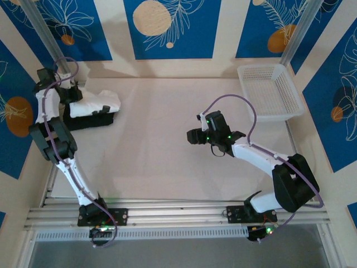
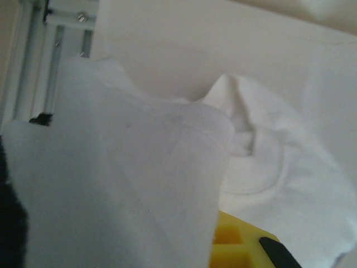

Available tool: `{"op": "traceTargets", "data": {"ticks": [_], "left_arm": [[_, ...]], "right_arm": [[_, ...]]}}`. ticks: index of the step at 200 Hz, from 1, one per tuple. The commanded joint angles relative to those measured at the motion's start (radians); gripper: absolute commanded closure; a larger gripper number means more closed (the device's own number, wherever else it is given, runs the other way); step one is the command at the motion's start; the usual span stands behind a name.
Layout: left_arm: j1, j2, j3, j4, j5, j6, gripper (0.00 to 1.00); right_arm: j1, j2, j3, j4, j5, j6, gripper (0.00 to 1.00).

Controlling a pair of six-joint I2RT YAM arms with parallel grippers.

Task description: Fold the inside-out t-shirt

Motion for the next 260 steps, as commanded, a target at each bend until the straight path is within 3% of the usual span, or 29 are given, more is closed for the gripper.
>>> {"op": "traceTargets", "data": {"ticks": [1,23,36,52,84,108,150,173,203,260], "left_arm": [[0.008,0.026,-0.019,-0.003,-0.095,-0.004,1.0],[0.013,0.019,-0.065,0.024,-0.151,-0.011,1.0],[0.015,0.025,-0.085,0.02,-0.168,-0.019,0.78],[0.015,0.034,-0.083,-0.007,-0.204,-0.049,0.71],[0.015,-0.052,-0.127,0.028,-0.292,-0.178,0.37],[0.003,-0.192,-0.24,0.128,-0.332,-0.27,0.26],[-0.098,-0.403,-0.419,0.254,-0.497,-0.295,0.14],[-0.139,-0.448,-0.494,0.338,-0.452,-0.298,0.15],[-0.155,-0.357,-0.458,0.329,-0.361,-0.329,0.18],[-0.155,-0.158,-0.404,0.252,-0.439,-0.326,0.13]], "right_arm": [[0.01,0.006,0.024,0.001,0.0,-0.021,0.32],[0.01,0.008,0.025,-0.002,-0.001,-0.019,0.32],[0.01,0.01,0.026,0.002,-0.003,-0.017,0.32],[0.01,0.017,0.028,0.002,-0.007,-0.017,0.32],[0.01,0.023,0.033,-0.003,-0.011,-0.016,0.32],[0.01,0.021,0.031,-0.004,-0.007,-0.017,0.32],[0.011,0.021,0.033,-0.004,-0.011,-0.017,0.32],[0.013,0.02,0.034,-0.006,-0.011,-0.018,0.32],[0.014,0.019,0.036,-0.012,-0.007,-0.019,0.32],[0.026,0.014,0.039,-0.018,0.006,-0.026,0.31]]}}
